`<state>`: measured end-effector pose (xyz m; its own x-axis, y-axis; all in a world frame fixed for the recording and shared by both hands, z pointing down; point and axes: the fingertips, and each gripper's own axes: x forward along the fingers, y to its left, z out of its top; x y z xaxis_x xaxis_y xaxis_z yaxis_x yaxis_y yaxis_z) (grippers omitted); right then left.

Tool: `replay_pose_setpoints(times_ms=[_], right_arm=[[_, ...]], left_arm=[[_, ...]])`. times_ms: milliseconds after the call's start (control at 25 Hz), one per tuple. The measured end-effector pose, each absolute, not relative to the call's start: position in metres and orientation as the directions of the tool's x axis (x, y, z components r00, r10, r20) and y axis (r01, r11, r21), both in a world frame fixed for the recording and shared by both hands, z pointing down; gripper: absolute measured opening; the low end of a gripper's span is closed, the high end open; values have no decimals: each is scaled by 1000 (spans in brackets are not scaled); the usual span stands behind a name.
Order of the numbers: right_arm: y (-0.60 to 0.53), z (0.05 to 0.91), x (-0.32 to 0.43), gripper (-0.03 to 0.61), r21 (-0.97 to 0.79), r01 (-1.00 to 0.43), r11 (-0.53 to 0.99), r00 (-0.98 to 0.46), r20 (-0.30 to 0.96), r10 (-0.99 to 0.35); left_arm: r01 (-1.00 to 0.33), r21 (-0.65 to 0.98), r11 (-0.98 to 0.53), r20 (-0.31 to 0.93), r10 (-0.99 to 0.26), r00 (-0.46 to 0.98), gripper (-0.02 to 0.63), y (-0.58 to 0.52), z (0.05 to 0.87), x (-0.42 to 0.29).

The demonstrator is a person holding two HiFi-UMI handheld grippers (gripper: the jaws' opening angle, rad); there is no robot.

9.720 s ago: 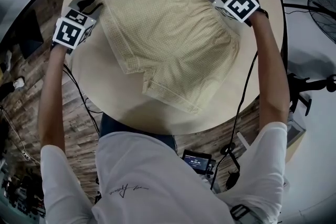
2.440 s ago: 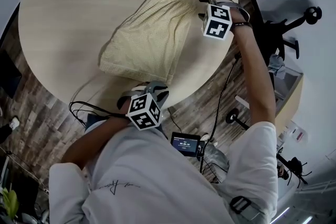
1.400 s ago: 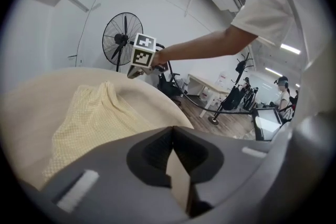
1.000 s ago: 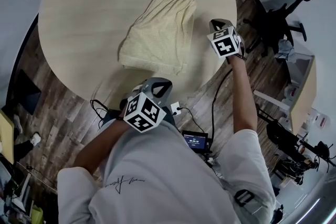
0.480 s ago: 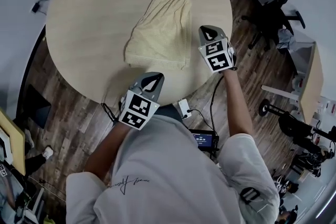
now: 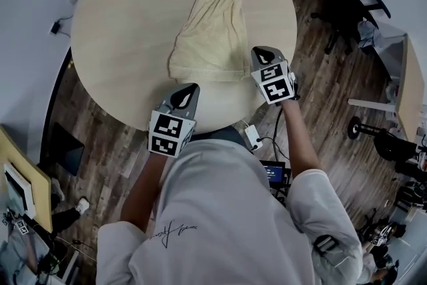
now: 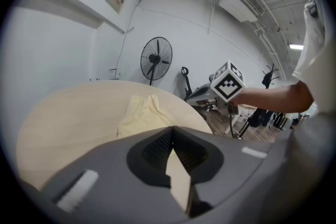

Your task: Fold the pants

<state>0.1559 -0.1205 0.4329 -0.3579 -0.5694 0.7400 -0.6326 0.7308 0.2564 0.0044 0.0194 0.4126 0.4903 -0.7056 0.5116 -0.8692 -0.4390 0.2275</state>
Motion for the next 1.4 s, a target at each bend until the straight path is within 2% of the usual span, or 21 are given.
replay_pose_setpoints(times_ms=[280, 600, 760, 840, 880, 960, 1160, 1400], right_arm=[[-74, 456, 155, 2, 226, -657, 720, -356, 748, -560], [-38, 488, 158, 2, 143, -723, 676, -356, 761, -542], [-31, 499, 164, 2, 114, -745, 657, -348, 773, -530], [-32, 501, 165, 2, 109, -748, 654, -345, 778, -525], [-33, 501, 166, 2, 106, -751, 652, -344, 780, -523], [-35, 504, 166, 2, 92, -758, 645, -344, 785, -515], [-42, 514, 167, 2, 70, -761, 645, -346, 797, -496], [-59, 520, 180, 2, 58, -799, 599, -321, 801, -506]], left_arm=[[-923, 260, -282, 567, -730, 383, 58, 33, 441, -40], [-905, 404, -133, 624, -683, 379, 63, 37, 496, -55], [-857, 515, -6, 634, -670, 386, 104, 30, 517, -55], [-831, 555, 50, 637, -667, 386, 183, 26, 526, -54], [-819, 569, 76, 640, -666, 383, 186, 24, 530, -54], [-788, 599, 141, 648, -663, 375, 243, 20, 540, -54], [-695, 652, 304, 671, -658, 342, 244, 10, 563, -59], [-699, 603, 386, 734, -612, 295, 236, 11, 580, -63]])
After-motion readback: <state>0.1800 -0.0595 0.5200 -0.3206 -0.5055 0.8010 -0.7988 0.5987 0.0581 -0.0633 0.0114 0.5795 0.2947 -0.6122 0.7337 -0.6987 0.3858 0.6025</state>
